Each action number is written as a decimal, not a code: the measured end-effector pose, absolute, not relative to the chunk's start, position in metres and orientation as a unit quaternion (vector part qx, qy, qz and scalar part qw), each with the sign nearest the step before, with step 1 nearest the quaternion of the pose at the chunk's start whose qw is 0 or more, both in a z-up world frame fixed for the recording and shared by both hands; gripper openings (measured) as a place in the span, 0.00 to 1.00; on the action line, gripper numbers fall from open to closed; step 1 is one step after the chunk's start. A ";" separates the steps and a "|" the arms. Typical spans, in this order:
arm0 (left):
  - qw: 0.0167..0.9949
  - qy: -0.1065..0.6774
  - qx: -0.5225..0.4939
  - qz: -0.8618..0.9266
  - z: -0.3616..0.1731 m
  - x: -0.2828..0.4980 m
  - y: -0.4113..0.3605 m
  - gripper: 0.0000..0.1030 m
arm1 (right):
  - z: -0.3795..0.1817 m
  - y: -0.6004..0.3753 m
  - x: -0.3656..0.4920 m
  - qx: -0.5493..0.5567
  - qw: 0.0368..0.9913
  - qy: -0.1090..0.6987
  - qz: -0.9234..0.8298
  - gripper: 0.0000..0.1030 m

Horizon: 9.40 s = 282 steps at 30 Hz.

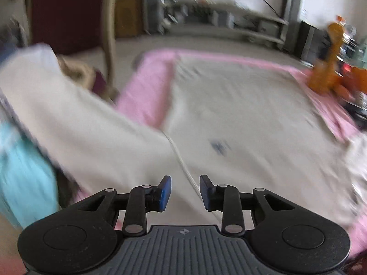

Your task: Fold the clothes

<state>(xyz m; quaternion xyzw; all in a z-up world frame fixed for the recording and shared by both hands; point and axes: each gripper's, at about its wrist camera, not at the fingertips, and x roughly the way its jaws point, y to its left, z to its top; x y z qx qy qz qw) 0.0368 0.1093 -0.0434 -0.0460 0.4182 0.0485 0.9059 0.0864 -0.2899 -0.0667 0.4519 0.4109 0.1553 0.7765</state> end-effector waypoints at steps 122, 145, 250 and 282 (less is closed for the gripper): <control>0.910 0.385 -0.113 0.107 -0.017 0.017 0.172 0.38 | 0.040 -0.066 0.081 0.130 0.920 0.310 0.201 0.19; 0.856 0.508 -0.091 0.022 -0.075 0.126 0.119 0.37 | -0.058 -0.292 0.117 0.286 0.842 0.458 0.022 0.20; 0.883 0.461 0.026 0.079 -0.070 0.081 0.102 0.21 | -0.086 -0.283 0.078 0.215 0.857 0.462 -0.072 0.09; 0.868 0.492 0.032 -0.054 -0.080 0.047 0.055 0.26 | -0.105 -0.200 0.086 0.214 0.802 0.535 0.158 0.03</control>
